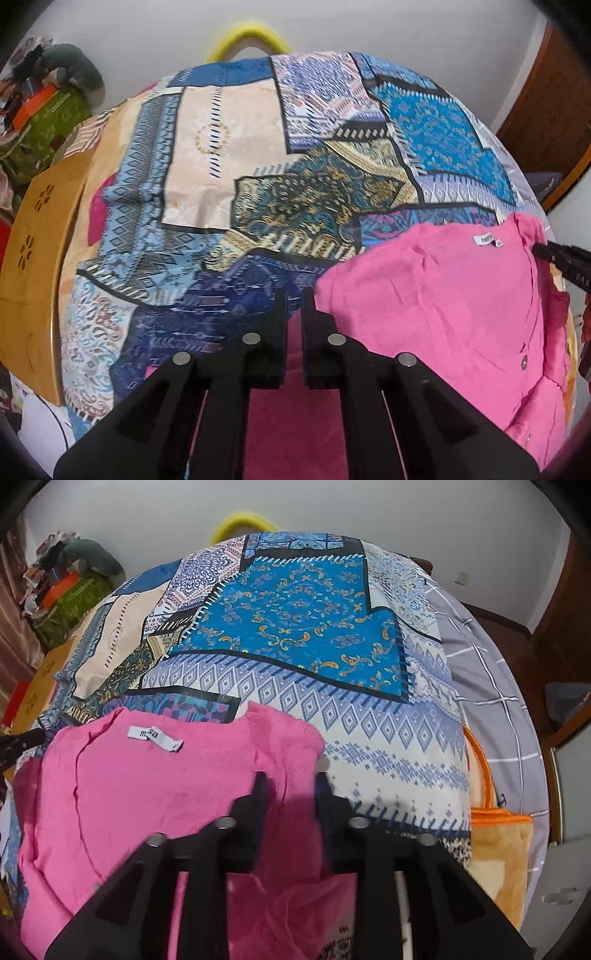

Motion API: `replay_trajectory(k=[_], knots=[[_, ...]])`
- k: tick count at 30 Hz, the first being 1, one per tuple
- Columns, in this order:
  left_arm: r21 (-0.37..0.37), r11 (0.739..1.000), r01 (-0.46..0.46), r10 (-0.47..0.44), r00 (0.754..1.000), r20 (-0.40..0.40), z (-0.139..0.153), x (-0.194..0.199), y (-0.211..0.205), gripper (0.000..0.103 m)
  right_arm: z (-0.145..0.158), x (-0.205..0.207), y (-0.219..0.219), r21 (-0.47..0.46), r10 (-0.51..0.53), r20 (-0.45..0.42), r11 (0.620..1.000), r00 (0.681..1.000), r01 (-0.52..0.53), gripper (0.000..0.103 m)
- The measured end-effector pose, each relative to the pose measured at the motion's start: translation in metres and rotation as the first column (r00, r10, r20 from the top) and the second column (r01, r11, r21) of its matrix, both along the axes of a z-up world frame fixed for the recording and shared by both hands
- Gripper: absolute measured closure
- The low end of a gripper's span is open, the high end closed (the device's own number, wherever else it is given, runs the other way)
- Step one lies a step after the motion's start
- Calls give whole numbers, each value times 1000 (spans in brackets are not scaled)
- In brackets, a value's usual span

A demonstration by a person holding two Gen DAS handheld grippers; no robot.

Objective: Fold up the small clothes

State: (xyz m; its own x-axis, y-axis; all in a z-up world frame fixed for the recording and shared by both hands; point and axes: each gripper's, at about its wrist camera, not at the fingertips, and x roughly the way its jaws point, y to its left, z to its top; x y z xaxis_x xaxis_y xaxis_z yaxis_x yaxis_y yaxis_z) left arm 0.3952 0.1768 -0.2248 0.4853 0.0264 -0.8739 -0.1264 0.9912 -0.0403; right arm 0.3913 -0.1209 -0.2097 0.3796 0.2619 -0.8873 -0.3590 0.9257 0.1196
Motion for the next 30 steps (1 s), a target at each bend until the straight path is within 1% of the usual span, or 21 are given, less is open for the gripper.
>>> replay_trajectory(k=[1, 3, 4, 5, 6, 7, 8, 9, 10, 11, 12, 14, 17, 22, 27, 28, 30], knots=[[-3, 1000, -8, 8, 1000, 9, 4, -2, 3, 96, 5, -3, -1, 0, 1, 11, 1000, 1000, -1, 70], [-5, 1000, -30, 30, 999, 30, 14, -10, 12, 88, 17, -11, -1, 3, 9, 39, 1000, 999, -9, 65], [-1, 999, -45, 45, 998, 44, 21, -17, 18, 85, 22, -14, -1, 6, 12, 48, 1000, 999, -13, 64], [3, 998, -55, 55, 997, 55, 26, -22, 22, 76, 28, -18, 0, 12, 17, 58, 1000, 998, -17, 64], [10, 998, -66, 65, 996, 69, 31, -28, 26, 66, 33, -21, 1, 19, 21, 65, 1000, 998, -22, 64], [20, 997, -77, 76, 994, 80, 36, -34, 30, 60, 39, -24, 2, 31, 27, 72, 999, 997, -29, 64], [32, 996, -88, 85, 992, 90, 41, -41, 35, 52, 45, -28, 4, 41, 32, 76, 999, 997, -35, 64], [40, 995, -96, 92, 991, 99, 46, -49, 40, 49, 51, -32, 6, 50, 37, 80, 998, 996, -41, 64], [42, 994, -102, 98, 990, 102, 48, -54, 44, 49, 55, -35, 9, 56, 41, 86, 997, 995, -46, 63], [42, 993, -112, 107, 989, 98, 51, -61, 50, 48, 59, -39, 11, 61, 48, 96, 997, 994, -54, 59], [39, 992, -120, 116, 989, 93, 51, -65, 54, 48, 64, -45, 15, 64, 56, 107, 996, 993, -63, 52], [34, 990, -135, 132, 988, 79, 51, -77, 63, 46, 69, -54, 22, 65, 67, 131, 995, 989, -76, 47], [33, 987, -156, 154, 987, 46, 42, -91, 73, 44, 72, -66, 33, 57, 90, 135, 994, 987, -98, 47], [-8, 984, -180, 179, 983, -24, 16, -107, 85, 44, 67, -83, 51, 55, 122, 114, 990, 986, -129, 47], [-110, 965, -240, 230, 969, -93, -13, -117, 102, 44, 57, -96, 70, 47, 173, 89, 983, 981, -177, 47], [-143, 958, -248, 234, 966, -106, -19, -117, 105, 44, 54, -98, 74, 45, 180, 83, 982, 980, -184, 47], [-227, 936, -270, 247, 961, -125, -28, -118, 110, 44, 50, -100, 80, 43, 193, 74, 979, 978, -197, 47]])
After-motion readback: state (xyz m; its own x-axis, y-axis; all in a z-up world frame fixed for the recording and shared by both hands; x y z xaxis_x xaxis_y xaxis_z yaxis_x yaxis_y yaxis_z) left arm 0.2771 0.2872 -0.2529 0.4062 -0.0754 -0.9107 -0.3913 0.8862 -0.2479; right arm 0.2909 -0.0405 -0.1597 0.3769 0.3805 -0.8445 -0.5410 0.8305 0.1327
